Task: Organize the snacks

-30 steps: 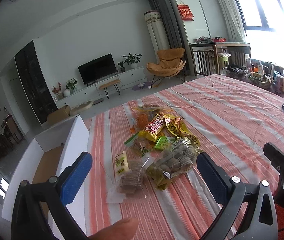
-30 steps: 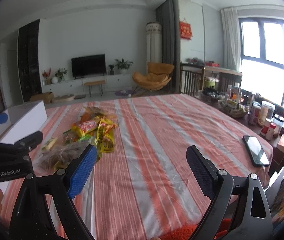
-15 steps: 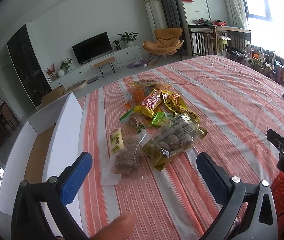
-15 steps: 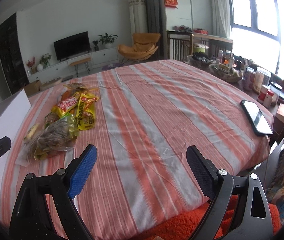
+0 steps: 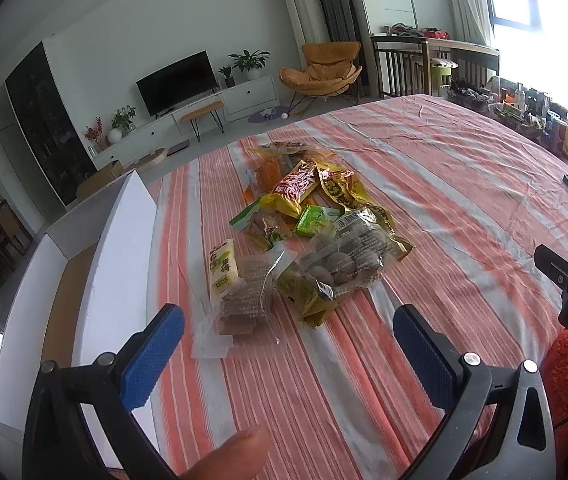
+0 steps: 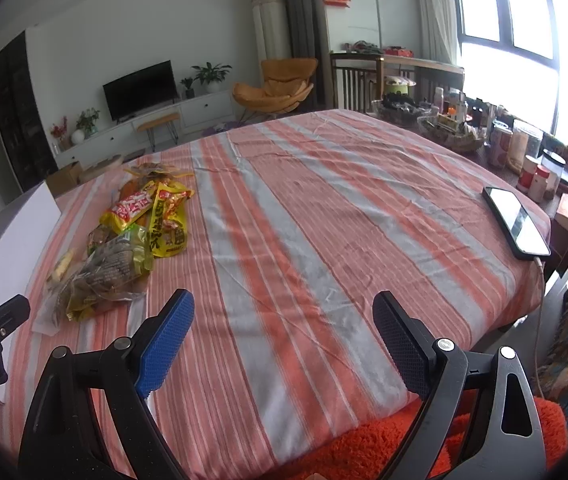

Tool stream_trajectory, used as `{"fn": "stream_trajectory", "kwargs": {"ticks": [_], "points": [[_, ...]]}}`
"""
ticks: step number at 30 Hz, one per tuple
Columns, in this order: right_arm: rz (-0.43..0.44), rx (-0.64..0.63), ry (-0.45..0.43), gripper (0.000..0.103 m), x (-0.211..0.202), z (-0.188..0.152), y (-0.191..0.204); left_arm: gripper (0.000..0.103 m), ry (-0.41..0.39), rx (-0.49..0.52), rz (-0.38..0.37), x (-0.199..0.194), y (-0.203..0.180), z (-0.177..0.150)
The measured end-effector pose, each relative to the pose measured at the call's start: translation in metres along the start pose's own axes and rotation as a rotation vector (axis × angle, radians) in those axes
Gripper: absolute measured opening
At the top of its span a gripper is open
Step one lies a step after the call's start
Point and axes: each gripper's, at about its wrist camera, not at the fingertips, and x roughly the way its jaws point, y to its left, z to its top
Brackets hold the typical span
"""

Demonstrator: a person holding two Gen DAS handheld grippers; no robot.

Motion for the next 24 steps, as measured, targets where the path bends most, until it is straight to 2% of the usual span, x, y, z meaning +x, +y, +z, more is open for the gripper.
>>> {"fn": "stream_trajectory", "kwargs": {"ticks": [7,16,24], "points": [[0.008,-0.011,0.008,0.093,0.003,-0.002,0.004,0.103,0.021,0.01,0.025,0.004,0.0,-0.001],[0.02,-0.025,0.021,0.093,0.004,-0.003,0.006,0.103,0.054,0.026,0.125,0.012,0.005,-0.003],[0.019,-0.048,0.027,0.093,0.007,-0.004,0.011,0.103,0.075,0.029,0.137,0.018,0.009,-0.004]]}}
